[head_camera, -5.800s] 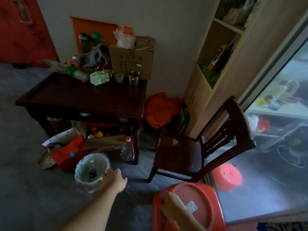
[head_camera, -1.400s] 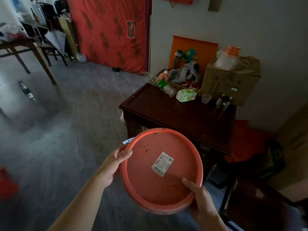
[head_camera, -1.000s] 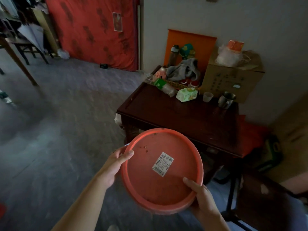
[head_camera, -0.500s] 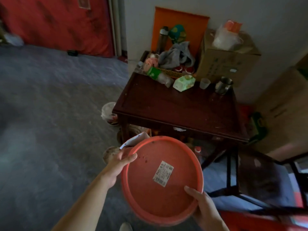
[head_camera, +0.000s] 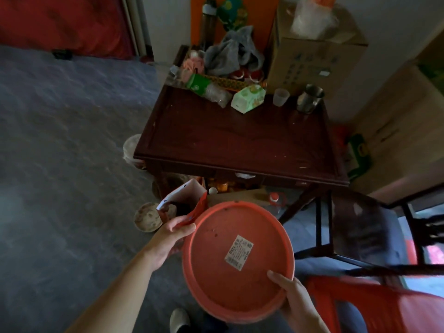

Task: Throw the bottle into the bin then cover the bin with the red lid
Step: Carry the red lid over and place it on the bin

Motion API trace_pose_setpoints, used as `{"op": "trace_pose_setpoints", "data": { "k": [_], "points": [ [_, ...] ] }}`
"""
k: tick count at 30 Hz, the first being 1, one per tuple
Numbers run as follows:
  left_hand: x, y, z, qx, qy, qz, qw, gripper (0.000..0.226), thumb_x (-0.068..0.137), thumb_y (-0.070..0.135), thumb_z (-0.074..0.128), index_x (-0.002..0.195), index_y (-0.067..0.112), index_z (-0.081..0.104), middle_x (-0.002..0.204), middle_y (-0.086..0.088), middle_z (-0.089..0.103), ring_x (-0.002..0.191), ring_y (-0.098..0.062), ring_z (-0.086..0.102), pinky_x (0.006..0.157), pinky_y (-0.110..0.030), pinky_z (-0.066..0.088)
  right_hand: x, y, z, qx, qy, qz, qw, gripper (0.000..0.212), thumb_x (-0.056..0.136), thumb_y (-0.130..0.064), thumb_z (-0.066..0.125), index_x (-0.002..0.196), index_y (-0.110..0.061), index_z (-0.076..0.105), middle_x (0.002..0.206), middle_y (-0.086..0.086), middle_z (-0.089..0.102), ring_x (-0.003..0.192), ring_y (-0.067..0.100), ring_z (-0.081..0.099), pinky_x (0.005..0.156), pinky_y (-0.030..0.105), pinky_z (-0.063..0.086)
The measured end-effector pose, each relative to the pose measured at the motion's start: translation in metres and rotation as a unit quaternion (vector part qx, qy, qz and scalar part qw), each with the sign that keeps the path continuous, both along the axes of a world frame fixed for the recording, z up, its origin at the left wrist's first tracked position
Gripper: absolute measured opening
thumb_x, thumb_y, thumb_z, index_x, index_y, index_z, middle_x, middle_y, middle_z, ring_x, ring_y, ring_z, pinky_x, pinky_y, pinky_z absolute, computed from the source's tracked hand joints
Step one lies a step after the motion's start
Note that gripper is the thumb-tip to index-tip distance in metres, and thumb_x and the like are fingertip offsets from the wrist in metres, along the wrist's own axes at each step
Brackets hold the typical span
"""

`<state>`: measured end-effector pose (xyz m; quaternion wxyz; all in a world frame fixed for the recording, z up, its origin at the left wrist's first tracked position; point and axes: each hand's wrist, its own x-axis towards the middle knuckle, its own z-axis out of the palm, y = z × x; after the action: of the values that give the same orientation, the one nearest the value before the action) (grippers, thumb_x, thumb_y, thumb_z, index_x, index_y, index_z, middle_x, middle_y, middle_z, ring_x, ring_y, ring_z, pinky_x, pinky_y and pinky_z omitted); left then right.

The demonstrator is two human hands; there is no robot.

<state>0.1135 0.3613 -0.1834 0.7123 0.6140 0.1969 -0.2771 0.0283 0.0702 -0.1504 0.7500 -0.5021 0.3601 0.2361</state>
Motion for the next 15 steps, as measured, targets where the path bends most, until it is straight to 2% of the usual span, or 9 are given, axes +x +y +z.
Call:
{"op": "trace_pose_setpoints", "data": {
  "k": [2, 4, 7, 12, 15],
  "points": [
    [0.009, -0.004, -0.006, -0.002, -0.002, 0.008, 1.000, 0.083, 0.041, 0.056, 0.085, 0.117, 0.032, 0.059, 0.113, -0.003, 0.072, 0.098, -0.018, 0.068, 0.084, -0.034, 0.048, 0.009, -0.006, -0.008, 0.005, 0.008, 0.007, 1.000, 0.049, 0.068, -0.001, 0.078, 0.114, 0.000, 0.061, 0.110, 0.032, 0.069, 0.103, 0.048, 0.066, 0.092, 0.058, 0.050],
    [0.016, -0.006, -0.019, 0.007, -0.006, 0.001, 1.000, 0.094, 0.041, 0.059, 0.087, 0.125, 0.029, 0.057, 0.117, -0.004, 0.070, 0.109, -0.020, 0.065, 0.094, -0.037, 0.049, 0.020, -0.012, -0.017, 0.011, 0.016, 0.017, 1.000, 0.056, 0.061, -0.001, 0.080, 0.114, 0.002, 0.062, 0.110, 0.033, 0.068, 0.102, 0.049, 0.066, 0.086, 0.055, 0.053],
    [0.026, -0.009, -0.047, 0.019, -0.003, -0.022, 1.000, 0.101, 0.044, 0.060, 0.087, 0.132, 0.026, 0.053, 0.121, -0.003, 0.068, 0.116, -0.019, 0.062, 0.109, -0.046, 0.041, 0.037, -0.022, -0.041, 0.008, 0.017, 0.031, 0.999, 0.038, 0.077, 0.004, 0.069, 0.113, 0.002, 0.062, 0.107, 0.031, 0.070, 0.097, 0.046, 0.069, 0.079, 0.052, 0.056],
    [0.047, -0.021, -0.116, 0.027, -0.011, -0.048, 0.998, 0.078, 0.047, 0.057, 0.085, 0.117, 0.030, 0.063, 0.112, 0.000, 0.073, 0.105, -0.017, 0.069, 0.100, -0.042, 0.048, 0.069, -0.031, -0.111, -0.001, 0.023, 0.029, 0.999, 0.031, 0.080, 0.005, 0.063, 0.110, -0.002, 0.063, 0.104, 0.029, 0.072, 0.094, 0.044, 0.070, 0.087, 0.056, 0.051],
    [0.065, -0.021, -0.181, 0.033, -0.020, -0.051, 0.998, 0.075, 0.053, 0.055, 0.083, 0.120, 0.029, 0.062, 0.117, 0.001, 0.072, 0.109, -0.015, 0.067, 0.098, -0.037, 0.048, 0.089, -0.031, -0.174, 0.010, 0.025, 0.023, 0.999, 0.038, 0.079, 0.007, 0.064, 0.114, -0.008, 0.060, 0.107, 0.028, 0.072, 0.096, 0.046, 0.069, 0.089, 0.061, 0.049]
  ]
}}
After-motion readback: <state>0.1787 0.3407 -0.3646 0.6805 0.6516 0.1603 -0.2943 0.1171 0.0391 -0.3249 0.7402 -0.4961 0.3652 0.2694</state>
